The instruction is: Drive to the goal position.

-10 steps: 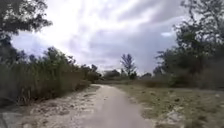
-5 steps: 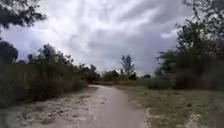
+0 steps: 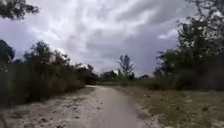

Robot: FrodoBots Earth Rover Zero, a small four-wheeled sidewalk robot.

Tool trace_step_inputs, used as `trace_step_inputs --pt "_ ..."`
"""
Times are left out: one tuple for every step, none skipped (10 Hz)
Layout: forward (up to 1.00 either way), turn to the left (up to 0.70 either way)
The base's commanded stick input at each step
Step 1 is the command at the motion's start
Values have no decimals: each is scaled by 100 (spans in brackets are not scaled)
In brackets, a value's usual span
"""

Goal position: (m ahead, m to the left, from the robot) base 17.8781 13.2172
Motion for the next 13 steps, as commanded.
trace_step_inputs --pt "85 0" --pt "85 0" --pt "85 0" --pt "85 0" --pt "85 0" --pt "85 0" --pt "85 0" --pt "85 0" --pt "85 0" --pt "85 0" --pt "85 18" --pt "85 32" --pt "85 19"
